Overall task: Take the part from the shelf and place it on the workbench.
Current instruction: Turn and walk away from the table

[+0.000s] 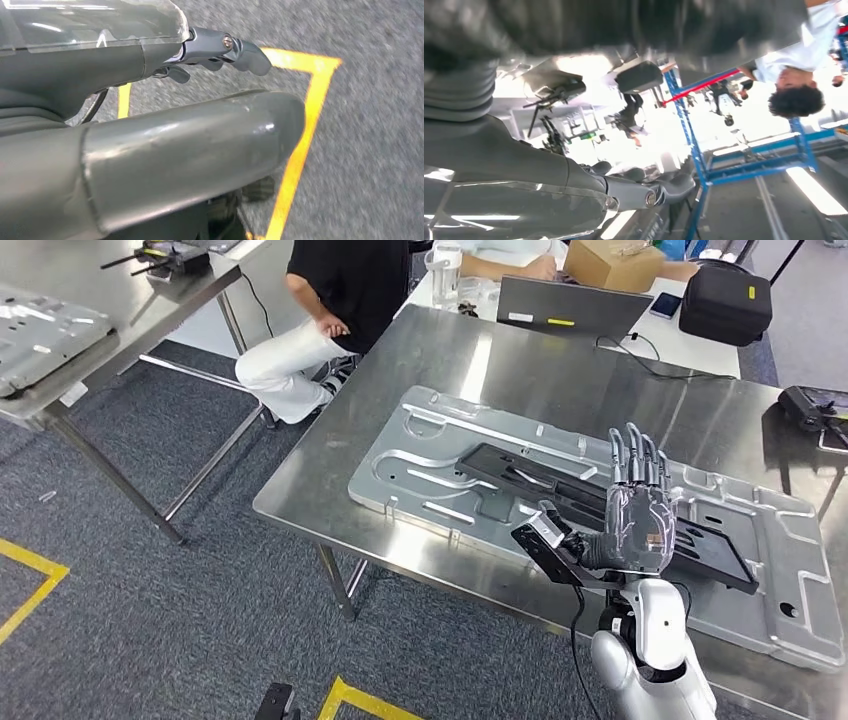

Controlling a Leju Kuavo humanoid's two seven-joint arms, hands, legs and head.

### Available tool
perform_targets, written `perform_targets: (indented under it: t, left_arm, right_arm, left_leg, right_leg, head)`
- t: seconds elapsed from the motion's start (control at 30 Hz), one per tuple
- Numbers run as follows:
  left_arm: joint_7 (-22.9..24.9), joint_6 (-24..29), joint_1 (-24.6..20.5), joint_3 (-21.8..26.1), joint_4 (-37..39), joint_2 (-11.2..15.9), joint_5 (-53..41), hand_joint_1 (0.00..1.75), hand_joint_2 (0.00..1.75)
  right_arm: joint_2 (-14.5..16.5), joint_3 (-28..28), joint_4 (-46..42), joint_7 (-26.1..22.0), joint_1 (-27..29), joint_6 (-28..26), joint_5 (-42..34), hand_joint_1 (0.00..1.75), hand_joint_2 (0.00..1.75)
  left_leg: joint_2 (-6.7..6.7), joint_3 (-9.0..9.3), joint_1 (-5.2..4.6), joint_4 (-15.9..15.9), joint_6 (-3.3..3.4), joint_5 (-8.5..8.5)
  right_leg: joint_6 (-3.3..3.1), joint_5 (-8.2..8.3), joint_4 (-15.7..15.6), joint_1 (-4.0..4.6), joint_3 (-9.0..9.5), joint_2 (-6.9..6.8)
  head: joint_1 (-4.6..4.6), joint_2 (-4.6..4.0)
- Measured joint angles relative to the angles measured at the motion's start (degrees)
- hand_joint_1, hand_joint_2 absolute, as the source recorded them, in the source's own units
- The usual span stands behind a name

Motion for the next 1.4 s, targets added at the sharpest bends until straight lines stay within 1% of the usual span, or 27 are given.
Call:
perform_targets:
  t: [0.07,0.1,0.13,0.2,0.27,0.33,0.37,0.43,0.47,0.5,0.6,0.63,0.67,0.7,0.77,0.83,0.9,0.97,1.0,1.1,1.13,1.17,1.2,1.27,1.3,1.37,1.4]
  left_arm:
    - [0.0,0.1,0.0,0.0,0.0,0.0,0.2,0.00,0.00]
    - [0.0,0.1,0.1,0.0,0.0,0.0,0.3,0.00,0.00]
    - [0.0,0.1,0.1,-0.1,0.0,0.0,0.3,0.00,0.00]
    - [0.0,0.2,0.2,-0.1,0.0,0.0,0.5,0.00,0.00]
    - [0.0,0.2,0.2,-0.1,0.0,0.0,0.5,0.00,0.00]
    - [0.0,0.2,0.2,-0.1,0.0,0.0,0.7,0.00,0.00]
    - [0.0,0.3,0.2,-0.1,0.0,0.0,0.8,0.00,0.00]
    - [0.1,0.4,0.3,-0.1,0.0,0.0,1.1,0.00,0.00]
    - [0.1,0.4,0.4,-0.1,0.0,0.1,1.2,0.00,0.00]
    - [0.1,0.5,0.5,-0.1,0.0,0.1,1.3,0.00,0.00]
    - [0.1,0.6,0.7,-0.1,0.0,0.2,1.7,0.00,0.00]
    - [0.0,0.6,0.7,-0.1,0.0,0.2,1.8,0.00,0.00]
    - [0.0,0.6,0.8,-0.1,0.0,0.2,1.9,0.00,0.00]
    - [-0.1,0.7,0.8,0.0,0.0,0.2,2.1,0.00,0.00]
    - [-0.2,0.7,0.7,0.0,0.0,0.3,2.4,0.00,0.00]
    - [-0.3,0.7,0.7,0.0,0.0,0.3,2.6,0.00,0.00]
    - [-0.3,0.8,0.7,0.0,0.0,0.4,2.9,0.00,0.00]
    - [-0.4,0.8,0.9,0.0,0.0,0.3,3.2,0.00,0.00]
    - [-0.5,0.9,0.9,0.1,0.0,0.3,3.5,0.00,0.00]
    - [-0.8,1.2,1.2,0.4,0.0,0.4,4.4,0.00,0.00]
    - [-0.9,1.3,1.3,0.5,0.0,0.4,4.7,0.00,0.00]
    - [-1.1,1.5,1.5,0.5,0.0,0.4,5.0,0.00,0.00]
    - [-1.2,1.6,1.6,0.6,0.0,0.5,5.4,0.00,0.00]
    - [-1.5,1.8,1.9,0.8,0.0,0.5,5.9,0.00,0.00]
    - [-1.6,1.9,1.9,0.9,0.0,0.5,6.2,0.00,0.00]
    - [-1.9,2.2,2.0,1.3,0.0,0.5,6.9,0.00,0.00]
    - [-2.1,2.3,2.0,1.5,0.0,0.5,7.2,0.00,0.00]
  right_arm:
    - [0.3,0.0,-0.7,-0.1,1.3,-1.6,0.9,0.00,1.75]
    - [0.5,0.0,-1.1,-0.2,2.1,-2.4,1.4,0.00,1.75]
    - [0.8,0.0,-1.4,-0.2,2.9,-3.0,1.9,0.00,1.75]
    - [1.2,0.0,-2.0,-0.3,4.2,-3.7,2.5,0.00,1.75]
    - [1.6,0.0,-2.7,-0.4,4.8,-3.9,2.7,0.00,1.75]
    - [2.0,0.0,-3.6,-0.6,5.2,-4.3,2.8,0.00,1.75]
    - [2.3,0.0,-4.0,-0.8,5.6,-4.7,2.9,0.00,1.75]
    - [2.9,0.2,-4.8,-1.1,7.0,-5.4,3.0,0.00,1.75]
    - [3.2,0.4,-5.1,-1.2,7.7,-5.7,2.9,0.00,1.75]
    - [3.5,0.5,-5.4,-1.3,8.4,-6.0,2.8,0.00,1.75]
    - [4.3,1.2,-6.3,-1.6,10.6,-6.8,2.3,0.00,1.75]
    - [4.5,1.3,-6.4,-1.8,11.3,-7.0,2.0,0.00,1.75]
    - [4.6,1.4,-6.5,-2.0,11.9,-7.1,1.5,0.00,1.75]
    - [4.7,1.4,-6.5,-2.3,12.5,-7.3,0.7,0.00,1.75]
    - [5.2,1.5,-6.8,-3.1,13.9,-7.8,-1.2,0.00,1.75]
    - [5.7,1.5,-7.0,-3.9,15.1,-8.3,-2.5,0.00,1.75]
    - [6.1,1.5,-7.0,-4.5,16.2,-8.7,-4.0,0.00,1.75]
    - [6.7,1.4,-6.9,-5.4,18.0,-9.6,-6.3,0.00,1.75]
    - [7.1,1.3,-6.6,-6.0,19.1,-10.3,-7.7,0.00,1.75]
    - [8.3,0.3,-5.0,-7.5,22.7,-12.6,-11.5,0.00,1.75]
    - [8.8,-0.2,-4.2,-8.1,23.7,-13.2,-12.9,0.00,1.75]
    - [9.2,-0.8,-3.2,-8.9,24.8,-13.9,-14.5,0.00,1.75]
    - [9.6,-1.6,-2.1,-9.9,25.9,-14.4,-16.1,0.00,1.75]
    - [10.6,-3.5,0.1,-12.2,27.8,-15.4,-18.6,0.00,1.75]
    - [11.1,-4.4,1.1,-13.1,28.5,-15.6,-19.5,0.00,1.75]
    - [12.2,-6.4,3.5,-14.7,29.4,-15.7,-21.1,0.00,0.87]
    - [12.9,-7.7,5.4,-15.7,29.8,-15.7,-22.0,0.00,0.44]
  left_leg:
    - [0.09,-1.46,0.09,-0.1,0.42,1.31]
    - [0.10,-2.27,0.07,-0.1,0.42,1.88]
    - [0.11,-3.09,0.05,0.0,0.36,2.40]
    - [0.12,-4.72,0.05,0.4,0.15,3.34]
    - [0.12,-6.02,0.01,0.8,-0.24,4.11]
    - [0.12,-6.54,-0.07,1.0,-0.86,4.89]
    - [0.12,-6.62,-0.05,0.9,-1.23,5.37]
    - [0.04,-6.75,0.04,0.7,-1.98,6.11]
    - [-0.01,-7.13,0.10,1.1,-2.28,5.38]
    - [-0.06,-7.69,0.13,2.5,-2.53,3.59]
    - [-0.07,-9.95,0.26,12.0,-3.10,-4.83]
    - [-0.06,-10.22,0.27,15.1,-3.27,-6.00]
    - [-0.06,-9.78,0.27,16.9,-3.36,-5.63]
    - [-0.06,-8.52,0.27,16.8,-3.34,-4.17]
    - [-0.08,-3.23,0.22,11.3,-2.93,-1.70]
    - [-0.14,2.56,-0.04,3.1,-2.31,-2.85]
    - [-0.16,4.53,-0.34,-0.7,-1.66,-4.02]
    - [0.06,3.68,-0.15,-0.9,-0.74,-2.90]
    - [0.21,3.04,-0.01,-1.0,-0.20,-2.15]
    - [0.45,0.44,0.12,-1.1,0.61,0.12]
    - [0.50,-0.49,0.11,-1.0,0.54,0.82]
    - [0.55,-1.49,0.11,-0.8,0.43,1.50]
    - [0.62,-2.54,0.13,-0.6,0.27,2.10]
    - [0.69,-4.40,0.18,0.1,-0.18,3.07]
    - [0.70,-5.07,0.12,0.5,-0.46,3.42]
    - [0.77,-5.64,0.01,0.9,-1.16,4.14]
    - [0.80,-5.70,0.02,0.9,-1.58,4.59]
  right_leg:
    - [0.52,-6.29,6.1,-0.21,-1.48,0.06]
    - [0.72,-8.52,9.6,-0.27,-1.93,0.05]
    - [0.86,-9.47,12.1,-0.30,-1.85,0.05]
    - [0.85,-7.84,12.0,-0.30,0.76,0.05]
    - [0.42,-6.01,5.2,-0.21,6.45,0.05]
    - [-0.34,-6.44,-1.5,0.16,11.04,0.10]
    - [-0.73,-6.87,-3.2,0.39,11.96,0.12]
    - [-1.62,-6.04,-3.8,0.47,11.61,0.01]
    - [-2.17,-5.47,-3.9,0.37,11.21,-0.13]
    - [-2.76,-4.77,-4.1,0.24,10.64,-0.26]
    - [-3.65,-2.82,-4.0,0.30,8.14,-0.49]
    - [-3.65,-2.21,-3.9,0.38,7.21,-0.55]
    - [-3.59,-1.59,-3.7,0.44,6.22,-0.60]
    - [-3.49,-1.00,-3.4,0.47,5.22,-0.63]
    - [-3.16,0.03,-2.7,0.51,3.36,-0.63]
    - [-2.64,0.89,-2.0,0.62,2.28,-0.61]
    - [-1.99,1.85,-2.0,0.64,2.06,-0.62]
    - [-1.33,1.85,-2.0,0.52,1.74,-0.45]
    - [-1.04,0.25,-1.1,0.45,1.29,-0.28]
    - [-0.32,-8.78,7.1,0.05,-0.50,-0.02]
    - [-0.13,-10.34,10.3,-0.07,-0.72,-0.02]
    - [0.01,-10.24,12.4,-0.17,-0.40,-0.03]
    - [0.09,-8.90,13.1,-0.25,0.62,-0.03]
    - [0.05,-5.86,8.5,-0.38,5.47,-0.04]
    - [-0.10,-5.88,4.3,-0.32,8.67,-0.04]
    - [-0.66,-7.62,-2.4,-0.04,13.16,0.03]
    - [-1.05,-8.20,-3.9,0.21,13.87,0.06]
  head:
    - [0.09,0.00]
    - [0.09,0.00]
    - [0.10,-0.01]
    - [0.10,-0.01]
    - [0.10,-0.01]
    - [0.06,0.00]
    - [0.04,-0.01]
    - [0.03,0.00]
    - [0.02,0.00]
    - [0.01,0.01]
    - [-0.08,0.01]
    - [-0.09,0.00]
    - [-0.09,-0.01]
    - [-0.09,0.00]
    - [-0.09,0.00]
    - [-0.08,-0.01]
    - [-0.06,-0.01]
    - [-0.05,-0.01]
    - [0.00,-0.01]
    - [0.11,0.00]
    - [0.12,0.01]
    - [0.12,0.00]
    - [0.12,0.00]
    - [0.10,-0.01]
    - [0.10,-0.01]
    - [0.03,-0.01]
    - [0.01,0.00]
